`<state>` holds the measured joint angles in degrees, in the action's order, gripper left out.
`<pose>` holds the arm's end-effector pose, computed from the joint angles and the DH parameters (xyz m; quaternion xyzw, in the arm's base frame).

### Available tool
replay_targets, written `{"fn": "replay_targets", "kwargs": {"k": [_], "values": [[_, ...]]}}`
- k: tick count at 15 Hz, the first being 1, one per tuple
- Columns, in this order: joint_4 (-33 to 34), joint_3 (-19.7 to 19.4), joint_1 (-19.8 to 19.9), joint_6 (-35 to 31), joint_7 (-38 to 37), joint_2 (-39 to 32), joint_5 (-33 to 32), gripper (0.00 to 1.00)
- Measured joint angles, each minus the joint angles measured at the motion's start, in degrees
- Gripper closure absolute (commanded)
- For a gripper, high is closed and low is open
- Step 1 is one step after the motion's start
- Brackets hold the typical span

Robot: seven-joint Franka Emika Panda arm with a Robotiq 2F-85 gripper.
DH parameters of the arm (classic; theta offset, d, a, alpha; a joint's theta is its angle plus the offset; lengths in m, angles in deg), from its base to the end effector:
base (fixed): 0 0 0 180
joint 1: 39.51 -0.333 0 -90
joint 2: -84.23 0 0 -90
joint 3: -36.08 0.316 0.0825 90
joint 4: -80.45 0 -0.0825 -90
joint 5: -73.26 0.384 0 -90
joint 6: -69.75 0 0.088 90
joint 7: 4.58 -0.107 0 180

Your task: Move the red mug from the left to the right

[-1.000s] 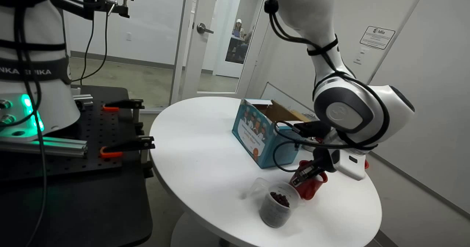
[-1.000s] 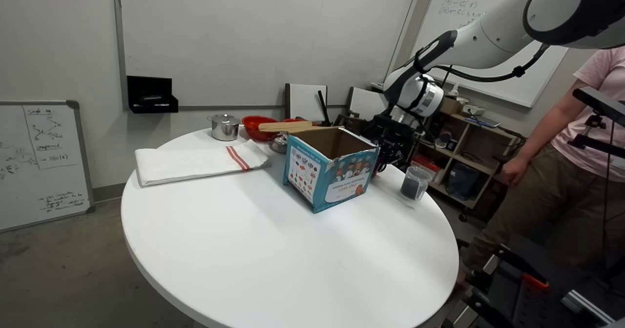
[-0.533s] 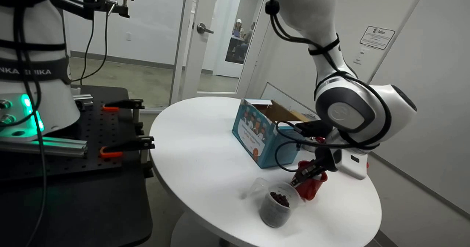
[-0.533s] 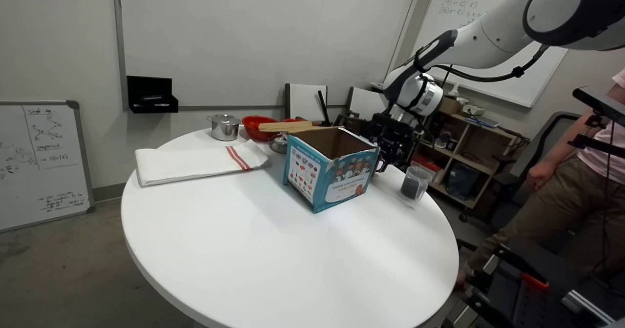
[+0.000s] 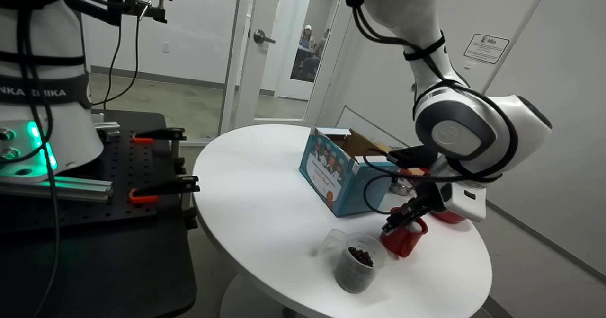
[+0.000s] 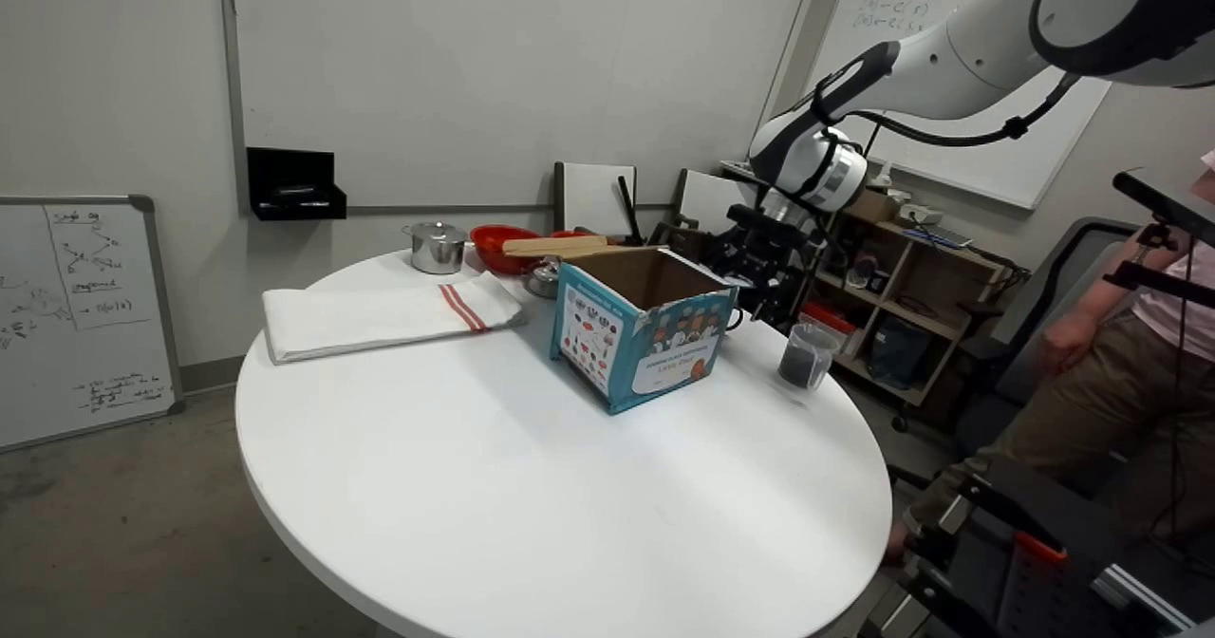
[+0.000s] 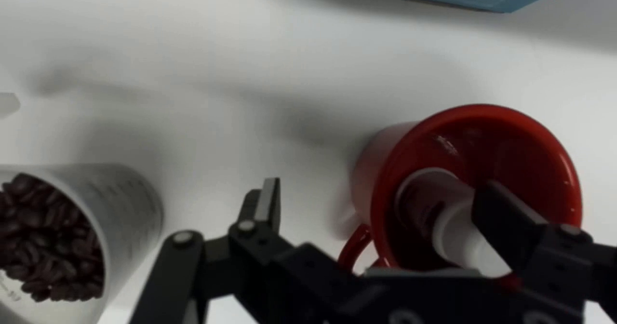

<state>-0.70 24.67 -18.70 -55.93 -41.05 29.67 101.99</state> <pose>0.6180 -0.3410 0.1208 -0.7408 0.6592 0.0753 0.1046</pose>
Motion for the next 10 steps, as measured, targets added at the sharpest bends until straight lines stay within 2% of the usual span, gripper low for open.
{"fn": "replay_targets", "kwargs": {"k": [5,10], "values": [[-2.58,0.00,0.12,3.07,2.30,5.62,-0.15,0.00],[-8.46,-0.25,-0.45,5.76,5.53,14.11,-2.02,0.00]]}}
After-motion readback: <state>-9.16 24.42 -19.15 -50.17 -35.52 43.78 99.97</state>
